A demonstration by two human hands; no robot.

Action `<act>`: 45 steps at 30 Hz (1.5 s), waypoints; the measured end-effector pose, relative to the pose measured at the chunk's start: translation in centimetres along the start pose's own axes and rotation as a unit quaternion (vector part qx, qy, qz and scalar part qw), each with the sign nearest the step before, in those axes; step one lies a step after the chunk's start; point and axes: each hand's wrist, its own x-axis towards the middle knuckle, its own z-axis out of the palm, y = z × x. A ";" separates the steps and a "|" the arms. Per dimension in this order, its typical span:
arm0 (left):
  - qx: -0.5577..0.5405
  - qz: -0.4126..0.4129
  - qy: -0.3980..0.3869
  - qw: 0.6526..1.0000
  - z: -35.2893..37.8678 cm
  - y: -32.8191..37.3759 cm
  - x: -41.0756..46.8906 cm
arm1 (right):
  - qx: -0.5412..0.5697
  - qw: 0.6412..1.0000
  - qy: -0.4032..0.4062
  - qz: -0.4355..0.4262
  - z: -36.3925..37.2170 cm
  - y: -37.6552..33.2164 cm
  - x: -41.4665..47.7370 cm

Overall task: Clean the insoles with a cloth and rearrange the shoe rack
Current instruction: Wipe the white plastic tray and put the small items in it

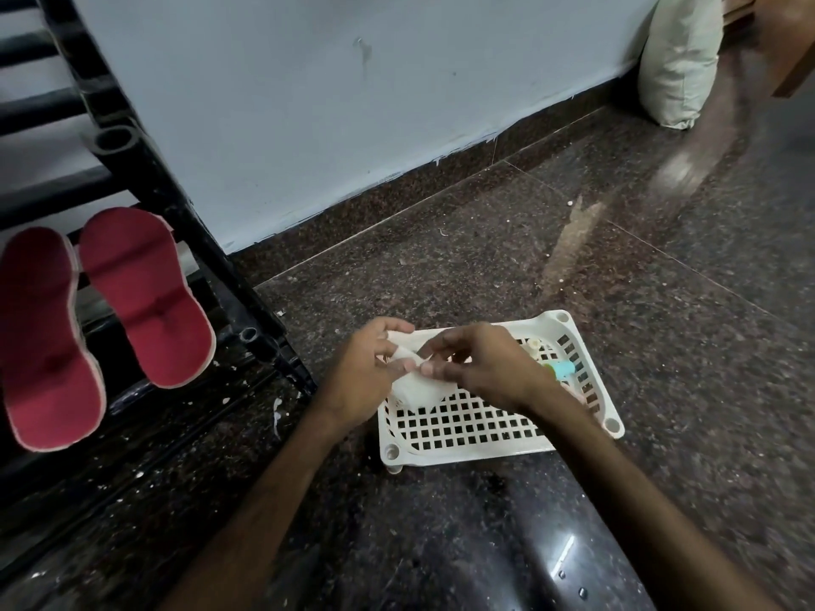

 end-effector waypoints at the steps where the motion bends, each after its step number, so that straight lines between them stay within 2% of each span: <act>1: 0.013 0.011 -0.006 1.000 -0.2 0.2 0.6 | -0.033 0.999 -0.004 0.004 0.3 -0.2 0.5; 3: 0.058 0.034 0.009 0.998 -0.4 0.5 1.7 | -0.025 0.999 0.032 0.034 0.9 -0.3 1.2; 6: 0.190 0.060 0.048 0.979 -0.2 0.6 2.9 | 0.001 0.992 0.095 0.083 2.0 0.1 1.6; 11: 0.343 0.084 0.004 0.936 0.2 0.8 3.4 | -0.069 0.987 0.099 0.104 4.1 0.4 1.6; 14: 0.391 0.121 0.006 0.912 0.6 0.7 3.4 | -0.176 0.974 0.108 0.095 4.5 -0.4 1.2; 19: 0.504 0.160 0.039 0.848 1.7 -0.4 3.3 | -0.374 0.924 0.078 0.012 5.2 -1.9 0.2; 23: 0.488 0.130 0.063 0.861 2.0 -0.9 3.3 | -0.410 0.909 0.078 -0.009 5.7 -1.8 -0.5; 29: 0.407 0.094 0.113 0.902 2.0 -1.4 3.0 | -0.373 0.925 0.076 0.020 4.9 -1.0 0.0; 35: 0.415 0.086 0.121 0.898 1.9 -1.7 3.0 | -0.359 0.932 0.058 0.009 5.3 -0.1 -0.2; 38: 0.424 0.092 0.123 0.893 1.8 -1.7 3.0 | -0.302 0.949 0.090 0.000 5.2 0.6 0.1; 41: 0.425 0.100 0.123 0.891 1.6 -1.6 3.0 | -0.210 0.962 0.176 0.011 5.0 1.6 0.0; 45: 0.338 0.076 0.154 0.925 1.4 -2.0 3.2 | -0.126 0.981 0.140 0.051 5.9 1.9 -0.5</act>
